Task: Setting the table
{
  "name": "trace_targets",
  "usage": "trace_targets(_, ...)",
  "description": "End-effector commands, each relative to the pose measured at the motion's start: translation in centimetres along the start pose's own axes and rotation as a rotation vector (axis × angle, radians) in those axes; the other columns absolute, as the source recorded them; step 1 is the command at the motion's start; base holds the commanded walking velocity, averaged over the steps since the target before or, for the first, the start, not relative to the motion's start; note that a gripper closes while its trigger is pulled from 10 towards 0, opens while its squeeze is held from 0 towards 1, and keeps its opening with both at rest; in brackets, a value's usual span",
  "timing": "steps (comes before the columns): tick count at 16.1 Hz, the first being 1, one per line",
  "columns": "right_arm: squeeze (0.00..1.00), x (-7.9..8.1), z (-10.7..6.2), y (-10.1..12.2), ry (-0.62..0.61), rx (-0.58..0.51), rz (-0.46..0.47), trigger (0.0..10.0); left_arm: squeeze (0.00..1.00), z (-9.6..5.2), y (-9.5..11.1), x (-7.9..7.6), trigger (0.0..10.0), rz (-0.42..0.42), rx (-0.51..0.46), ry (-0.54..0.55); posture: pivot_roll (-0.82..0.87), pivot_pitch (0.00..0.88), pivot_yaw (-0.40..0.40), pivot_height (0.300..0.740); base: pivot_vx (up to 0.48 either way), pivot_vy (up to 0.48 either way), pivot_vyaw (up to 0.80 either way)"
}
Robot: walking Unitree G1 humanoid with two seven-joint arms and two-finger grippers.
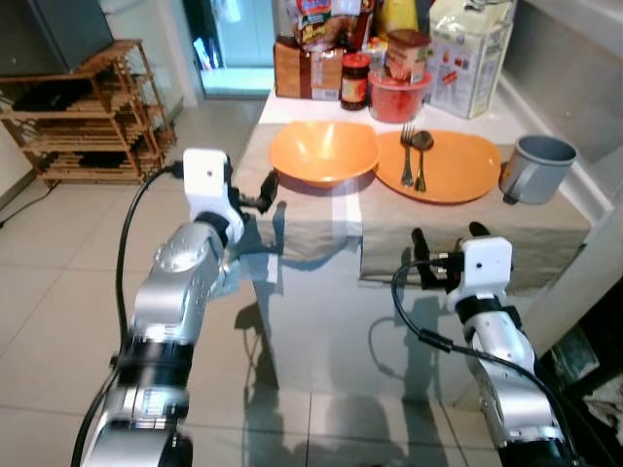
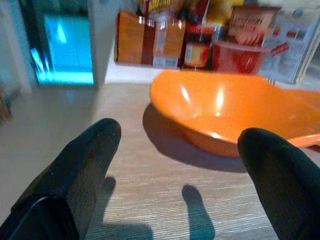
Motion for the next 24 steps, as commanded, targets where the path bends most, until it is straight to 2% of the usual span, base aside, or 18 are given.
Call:
trace_targets(1,0.00,0.1,0.3,0.7,-0.006,-0.022,0.003,10.0,0.00,1.2,1.9,0.9,10.0,-0.050,-0.001,0.010,-0.09,0.000,0.081,0.740,0.000,0.000,0.00)
trace_targets(2,0.00,0.1,0.3,0.8,-0.008,-0.023,0.003,10.0,0.00,1.6,2.4,1.1,10.0,-0.062,-0.001,0.010,-0.09,0.000,0.081,0.740,0.000,0.000,0.00)
trace_targets(4,0.00,-0.1,-0.1,0.7,-0.014,-0.019,0.000,10.0,0.00,3.6,5.3,2.0,10.0,-0.103,0.020,0.027,-0.11,0.000,0.089,0.740,0.000,0.000,0.00)
trace_targets(6,0.00,-0.2,-0.2,0.6,-0.022,-0.014,-0.002,10.0,0.00,4.5,6.4,2.0,10.0,-0.174,0.060,0.044,-0.13,0.000,0.100,0.740,0.000,0.000,0.00)
trace_targets(7,0.00,-0.2,-0.2,0.6,-0.025,-0.012,-0.002,10.0,0.00,4.7,6.5,1.8,10.0,-0.194,0.076,0.041,-0.13,0.000,0.101,0.740,0.000,0.000,0.00)
trace_targets(9,0.00,-0.3,-0.7,0.5,-0.031,-0.007,-0.005,10.0,0.00,5.6,5.6,0.8,10.0,-0.282,0.184,0.023,-0.15,0.000,0.109,0.740,0.000,0.000,0.00)
trace_targets(11,0.00,-0.4,-1.0,0.6,-0.031,-0.004,-0.008,10.0,0.00,5.8,4.9,0.6,10.0,-0.297,0.233,0.031,-0.16,0.000,0.114,0.740,0.000,0.000,0.00)
trace_targets(14,0.00,-0.5,-1.6,0.5,-0.033,0.002,-0.014,10.0,0.00,5.9,4.7,0.3,10.0,-0.324,0.242,0.031,-0.18,0.000,0.126,0.740,0.000,0.000,0.00)
trace_targets(18,0.00,-0.7,-2.3,0.4,-0.039,0.019,-0.027,10.0,0.00,6.4,6.4,-0.3,10.0,-0.369,0.193,0.000,-0.19,0.000,0.130,0.740,0.000,0.000,0.00)
trace_targets(22,0.00,-0.7,-2.3,0.8,-0.034,0.014,-0.039,10.0,0.00,6.5,6.4,-0.8,10.0,-0.358,0.205,-0.024,-0.20,0.000,0.136,0.740,0.000,0.000,0.00)
trace_targets(24,0.00,-1.4,-2.8,1.6,-0.041,-0.005,-0.059,10.0,0.00,6.5,6.1,-0.9,10.0,-0.330,0.217,-0.017,-0.23,0.000,0.140,0.740,0.000,0.000,0.00)
Point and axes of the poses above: a point about 5 cm out from each wrist's last joint towards the gripper, its own z axis pointing out of the wrist towards the gripper, its own y axis along the axis of the wrist's last joint, x = y × z, the point moved 2 cm from there along z, pointing out of the wrist towards the gripper, and after that the axes turned 1 degree about -z, right-handed, at the moved point
